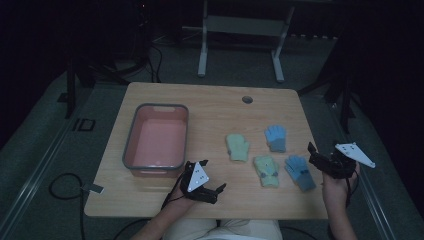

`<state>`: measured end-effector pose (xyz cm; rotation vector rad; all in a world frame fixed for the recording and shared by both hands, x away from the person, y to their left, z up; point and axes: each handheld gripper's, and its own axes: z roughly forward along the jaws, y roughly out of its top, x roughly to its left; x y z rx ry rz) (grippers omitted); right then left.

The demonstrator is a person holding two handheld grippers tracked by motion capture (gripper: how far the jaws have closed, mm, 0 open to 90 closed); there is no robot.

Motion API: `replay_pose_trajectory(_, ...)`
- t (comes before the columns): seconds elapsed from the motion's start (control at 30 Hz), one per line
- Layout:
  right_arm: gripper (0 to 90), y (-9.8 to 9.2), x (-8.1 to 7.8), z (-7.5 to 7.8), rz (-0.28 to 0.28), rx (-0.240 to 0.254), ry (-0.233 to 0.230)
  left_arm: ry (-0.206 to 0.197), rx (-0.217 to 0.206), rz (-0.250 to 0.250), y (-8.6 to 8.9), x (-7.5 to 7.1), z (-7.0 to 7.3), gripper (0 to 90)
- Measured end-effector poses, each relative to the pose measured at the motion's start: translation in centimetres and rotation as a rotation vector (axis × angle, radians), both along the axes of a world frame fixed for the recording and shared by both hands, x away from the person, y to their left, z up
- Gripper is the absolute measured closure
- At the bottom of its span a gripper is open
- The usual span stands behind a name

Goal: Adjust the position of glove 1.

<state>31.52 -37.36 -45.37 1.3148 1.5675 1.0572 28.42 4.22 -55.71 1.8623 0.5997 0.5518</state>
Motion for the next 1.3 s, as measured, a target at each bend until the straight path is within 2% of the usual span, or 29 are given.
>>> replay_pose_trajectory(0.07,16.1,0.5,0.1,0.3,-0.007,-0.008,-0.007,0.0,0.0,-0.001,0.0,0.0,0.0,1.1)
replay_pose_trajectory(0.17,16.0,1.0,0.6,0.7,0.024,0.01,0.043,0.004,0.0,-0.003,0.0,0.0,0.0,1.1)
replay_pose_trajectory(0.3,16.0,2.2,1.2,0.6,0.071,-0.029,0.075,0.004,-0.002,-0.002,0.0,0.0,0.0,1.1)
replay_pose_trajectory(0.4,16.4,3.2,1.5,0.5,0.087,-0.017,0.099,0.005,-0.003,-0.002,0.0,0.0,0.0,1.1)
replay_pose_trajectory(0.47,21.3,3.6,1.6,0.6,0.107,0.013,0.101,0.006,-0.006,-0.002,0.0,0.0,0.0,1.1)
replay_pose_trajectory(0.57,22.5,4.5,1.7,0.7,0.128,0.013,0.083,0.006,-0.005,-0.002,0.0,0.0,0.0,1.1)
replay_pose_trajectory(0.63,21.8,5.2,1.9,0.8,0.141,0.002,0.082,0.006,-0.005,-0.003,0.0,0.0,0.0,1.1)
replay_pose_trajectory(0.77,14.2,6.7,2.6,0.8,0.163,-0.026,0.101,0.009,-0.008,-0.003,0.1,0.1,0.0,1.1)
replay_pose_trajectory(0.83,13.7,7.1,2.8,0.8,0.178,-0.021,0.106,0.01,-0.01,-0.003,0.1,0.1,0.0,1.1)
replay_pose_trajectory(0.87,14.5,8.0,3.3,0.5,0.236,-0.026,0.119,0.009,-0.011,-0.004,0.1,0.1,0.0,1.1)
replay_pose_trajectory(1.03,18.1,9.1,4.0,0.0,0.298,-0.027,0.145,0.007,-0.009,-0.004,0.1,0.1,0.0,1.1)
replay_pose_trajectory(1.07,25.6,9.9,4.4,-0.2,0.325,-0.041,0.156,0.005,-0.009,0.0,0.1,0.0,0.0,1.1)
replay_pose_trajectory(1.3,31.2,12.0,5.6,-1.1,0.392,-0.061,0.173,0.003,-0.015,0.0,0.1,0.0,0.0,1.1)
